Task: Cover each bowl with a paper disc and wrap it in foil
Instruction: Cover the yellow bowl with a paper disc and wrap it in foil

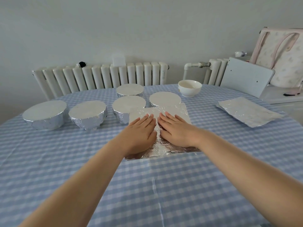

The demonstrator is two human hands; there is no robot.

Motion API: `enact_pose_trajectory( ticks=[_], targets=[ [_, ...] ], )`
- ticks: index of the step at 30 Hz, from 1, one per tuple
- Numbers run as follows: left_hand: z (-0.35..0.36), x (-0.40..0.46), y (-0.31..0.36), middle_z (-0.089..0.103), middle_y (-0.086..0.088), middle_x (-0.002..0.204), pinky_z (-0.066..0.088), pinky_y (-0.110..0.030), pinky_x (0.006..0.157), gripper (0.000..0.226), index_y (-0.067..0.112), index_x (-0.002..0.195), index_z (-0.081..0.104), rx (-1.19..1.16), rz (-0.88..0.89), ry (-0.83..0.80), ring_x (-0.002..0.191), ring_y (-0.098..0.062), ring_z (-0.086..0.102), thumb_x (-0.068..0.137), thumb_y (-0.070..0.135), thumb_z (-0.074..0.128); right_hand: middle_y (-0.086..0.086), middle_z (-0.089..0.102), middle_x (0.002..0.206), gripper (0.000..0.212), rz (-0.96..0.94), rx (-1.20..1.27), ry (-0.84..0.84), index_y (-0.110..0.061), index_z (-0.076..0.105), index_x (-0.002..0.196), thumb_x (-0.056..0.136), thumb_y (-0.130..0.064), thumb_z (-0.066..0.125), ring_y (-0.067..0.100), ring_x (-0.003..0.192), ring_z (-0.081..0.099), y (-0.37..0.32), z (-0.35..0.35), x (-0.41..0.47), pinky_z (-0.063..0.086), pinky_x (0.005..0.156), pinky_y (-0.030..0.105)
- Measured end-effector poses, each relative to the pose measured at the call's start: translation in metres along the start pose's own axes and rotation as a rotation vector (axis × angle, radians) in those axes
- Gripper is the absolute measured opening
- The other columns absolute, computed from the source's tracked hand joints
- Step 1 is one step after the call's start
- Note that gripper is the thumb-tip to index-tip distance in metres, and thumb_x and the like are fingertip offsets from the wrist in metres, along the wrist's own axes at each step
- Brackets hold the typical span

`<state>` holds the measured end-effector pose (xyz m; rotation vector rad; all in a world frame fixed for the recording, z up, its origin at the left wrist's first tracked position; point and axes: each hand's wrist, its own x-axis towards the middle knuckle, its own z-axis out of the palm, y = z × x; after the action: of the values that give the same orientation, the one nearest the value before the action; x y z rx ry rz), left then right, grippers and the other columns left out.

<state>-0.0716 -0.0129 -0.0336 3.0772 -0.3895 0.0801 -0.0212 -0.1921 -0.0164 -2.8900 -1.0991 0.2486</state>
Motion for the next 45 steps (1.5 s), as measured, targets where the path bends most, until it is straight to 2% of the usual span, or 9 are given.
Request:
enact_pose_trajectory(
  ticks=[9, 15, 19, 25, 29, 36, 39, 42, 45],
  targets=[
    [0.000, -0.002, -0.001, -0.002, 0.001, 0.166, -0.006, -0.028, 0.121, 0.062, 0.016, 0.158, 0.008, 0.012, -0.011, -0.009, 0.151, -0.009, -0.006, 0.104, 0.045, 0.012, -0.002, -0.008, 0.165, 0.063, -0.005, 0.010, 0.006, -0.017, 0.004, 0.158, 0.105, -0.045, 0.022, 0.011, 0.151, -0.012, -0.003, -0.002, -0.001, -0.007, 0.123, 0.038],
    [-0.008, 0.002, 0.003, -0.004, 0.001, 0.166, -0.005, -0.028, 0.122, 0.058, 0.015, 0.158, 0.005, -0.044, -0.002, -0.018, 0.151, -0.007, -0.007, 0.105, 0.033, 0.018, -0.001, -0.007, 0.166, 0.064, -0.009, -0.002, 0.013, -0.018, 0.002, 0.158, 0.104, -0.047, 0.020, 0.013, 0.151, -0.011, -0.001, 0.002, 0.002, -0.006, 0.123, 0.040],
    [-0.003, 0.014, 0.009, -0.005, -0.001, 0.166, -0.003, -0.029, 0.123, 0.058, 0.013, 0.158, 0.000, -0.087, 0.003, -0.014, 0.151, -0.008, -0.007, 0.105, 0.029, 0.018, -0.003, -0.007, 0.166, 0.061, -0.032, 0.017, 0.026, -0.022, -0.003, 0.158, 0.105, -0.042, 0.018, 0.015, 0.152, -0.010, 0.000, 0.006, 0.006, -0.005, 0.123, 0.041],
    [0.001, 0.016, 0.007, -0.009, -0.002, 0.165, -0.005, -0.028, 0.123, 0.060, 0.012, 0.156, -0.006, -0.079, -0.017, -0.059, 0.151, -0.010, -0.010, 0.105, 0.035, 0.014, 0.001, -0.011, 0.165, 0.063, -0.019, 0.015, 0.013, -0.016, -0.006, 0.158, 0.105, -0.037, 0.020, 0.014, 0.151, -0.014, 0.002, 0.004, 0.005, -0.007, 0.123, 0.036],
    [0.002, 0.016, 0.006, -0.007, -0.002, 0.166, -0.006, -0.028, 0.122, 0.062, 0.013, 0.157, -0.003, -0.064, -0.017, -0.057, 0.151, -0.009, -0.009, 0.105, 0.039, 0.016, 0.003, -0.004, 0.166, 0.064, -0.017, 0.036, 0.032, -0.011, 0.002, 0.158, 0.104, -0.035, 0.025, 0.014, 0.152, -0.006, 0.004, 0.002, 0.004, 0.000, 0.123, 0.035],
    [0.002, 0.016, 0.007, -0.004, -0.002, 0.166, -0.004, -0.029, 0.123, 0.068, 0.013, 0.158, -0.001, -0.068, -0.020, -0.059, 0.151, -0.010, -0.006, 0.100, 0.046, 0.011, 0.007, 0.028, 0.154, 0.049, 0.035, 0.112, 0.171, -0.006, 0.034, 0.145, 0.101, -0.028, 0.030, 0.021, 0.142, 0.023, -0.003, 0.002, 0.015, 0.021, 0.118, 0.036],
    [0.001, 0.015, 0.007, -0.003, -0.002, 0.166, -0.003, -0.028, 0.122, 0.077, 0.014, 0.158, 0.000, -0.089, -0.025, -0.052, 0.151, -0.010, -0.005, 0.092, 0.051, 0.007, 0.005, 0.030, 0.154, 0.048, 0.037, 0.183, 0.201, -0.009, 0.034, 0.146, 0.102, -0.028, 0.031, 0.020, 0.142, 0.024, 0.000, 0.007, 0.015, 0.022, 0.116, 0.034],
    [0.000, 0.013, 0.007, -0.003, -0.001, 0.166, -0.002, -0.029, 0.121, 0.066, 0.013, 0.158, 0.001, -0.090, -0.025, -0.046, 0.151, -0.010, -0.005, 0.103, 0.045, 0.018, 0.003, 0.029, 0.157, 0.050, 0.063, 0.240, 0.210, -0.014, 0.031, 0.149, 0.102, -0.032, 0.032, 0.019, 0.145, 0.024, 0.002, 0.008, 0.016, 0.020, 0.116, 0.035],
    [0.000, 0.012, 0.008, -0.004, -0.001, 0.166, -0.001, -0.029, 0.120, 0.066, 0.012, 0.158, 0.001, -0.084, -0.027, -0.043, 0.151, -0.010, -0.005, 0.104, 0.042, 0.023, 0.001, 0.036, 0.155, 0.049, 0.139, 0.363, 0.262, -0.018, 0.036, 0.149, 0.103, -0.035, 0.036, 0.018, 0.143, 0.031, 0.003, 0.009, 0.020, 0.025, 0.114, 0.035]
  ],
)
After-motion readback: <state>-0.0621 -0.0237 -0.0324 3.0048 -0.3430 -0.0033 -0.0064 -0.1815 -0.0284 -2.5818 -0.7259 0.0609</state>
